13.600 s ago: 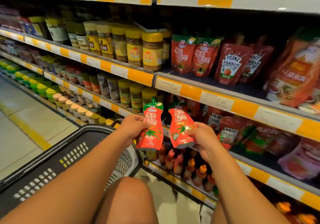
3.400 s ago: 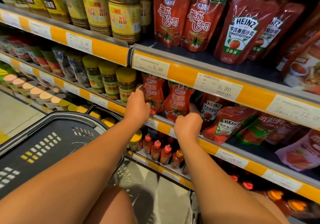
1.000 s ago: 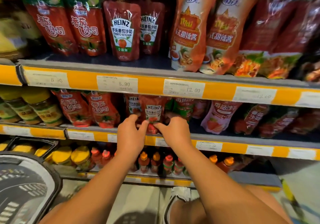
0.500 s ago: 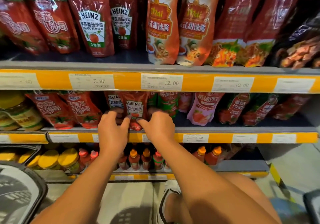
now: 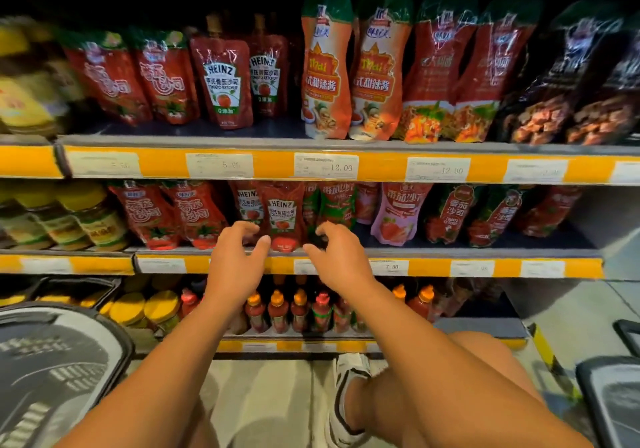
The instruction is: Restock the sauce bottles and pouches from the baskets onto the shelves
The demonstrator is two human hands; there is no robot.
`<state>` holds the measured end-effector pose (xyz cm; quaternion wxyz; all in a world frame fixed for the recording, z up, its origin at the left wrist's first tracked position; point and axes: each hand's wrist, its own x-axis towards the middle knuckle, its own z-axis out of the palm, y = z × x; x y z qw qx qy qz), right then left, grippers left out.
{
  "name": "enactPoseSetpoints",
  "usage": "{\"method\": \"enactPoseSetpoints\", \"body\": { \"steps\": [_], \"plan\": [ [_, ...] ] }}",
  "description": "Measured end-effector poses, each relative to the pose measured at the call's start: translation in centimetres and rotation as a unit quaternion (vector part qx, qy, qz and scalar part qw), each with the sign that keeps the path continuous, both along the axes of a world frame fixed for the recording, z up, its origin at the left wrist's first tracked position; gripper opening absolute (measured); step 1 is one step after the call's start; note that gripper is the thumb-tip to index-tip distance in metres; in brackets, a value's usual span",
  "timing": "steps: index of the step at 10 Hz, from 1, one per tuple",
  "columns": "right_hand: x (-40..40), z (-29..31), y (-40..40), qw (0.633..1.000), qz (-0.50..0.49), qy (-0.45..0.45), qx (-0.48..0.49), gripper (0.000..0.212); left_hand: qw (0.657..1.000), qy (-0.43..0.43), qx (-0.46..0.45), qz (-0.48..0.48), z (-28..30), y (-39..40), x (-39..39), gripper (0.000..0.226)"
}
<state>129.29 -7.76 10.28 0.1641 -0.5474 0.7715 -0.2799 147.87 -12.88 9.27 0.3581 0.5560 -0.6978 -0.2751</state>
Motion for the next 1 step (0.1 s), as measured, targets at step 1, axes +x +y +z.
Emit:
{"method": "enactPoseSetpoints", "body": {
  "steps": [1],
  "plan": [
    [-0.44,1.86,2.45,0.997,0.041,0.017,0.055,0.058,0.995,-0.049,0.049,-0.073,1.59,1.64,1.88,0.037]
  ]
}}
